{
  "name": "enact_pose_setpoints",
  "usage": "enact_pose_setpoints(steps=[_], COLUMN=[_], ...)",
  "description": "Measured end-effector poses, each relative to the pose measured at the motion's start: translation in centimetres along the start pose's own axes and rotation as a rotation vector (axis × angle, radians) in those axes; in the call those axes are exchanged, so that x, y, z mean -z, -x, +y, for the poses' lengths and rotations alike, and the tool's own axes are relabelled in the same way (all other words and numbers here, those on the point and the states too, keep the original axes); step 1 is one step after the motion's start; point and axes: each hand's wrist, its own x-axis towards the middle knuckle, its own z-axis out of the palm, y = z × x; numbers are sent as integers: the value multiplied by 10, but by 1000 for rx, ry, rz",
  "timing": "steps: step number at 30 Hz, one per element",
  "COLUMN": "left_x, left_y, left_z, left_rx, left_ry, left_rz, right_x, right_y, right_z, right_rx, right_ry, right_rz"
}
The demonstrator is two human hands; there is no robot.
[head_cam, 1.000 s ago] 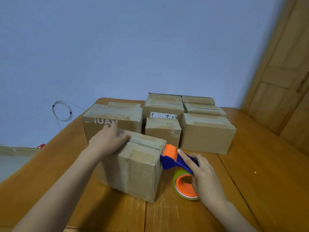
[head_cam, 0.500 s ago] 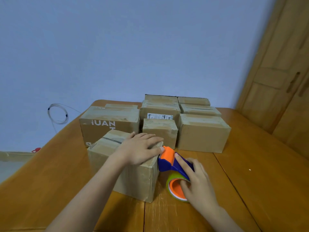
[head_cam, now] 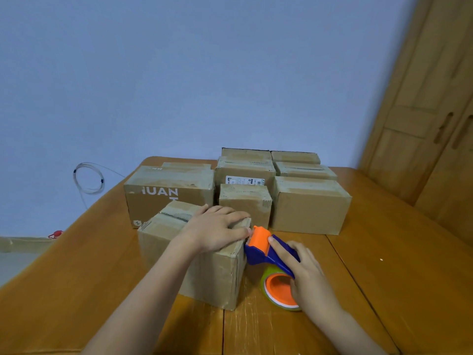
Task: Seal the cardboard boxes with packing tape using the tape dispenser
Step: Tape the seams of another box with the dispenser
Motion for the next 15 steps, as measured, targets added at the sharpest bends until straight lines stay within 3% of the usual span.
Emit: enact_pose_setpoints(steps=[11,15], left_x=[1,3], left_y=[0,1], left_z=[3,8], left_rx=[16,33], left_ry=[3,-2], left_rz=[-8,0], right_x=[30,37], right_y=[-2,-11], right_z=[8,3], right_rx=[12,51], right_ry=[226,256], right_rz=[-239,-252])
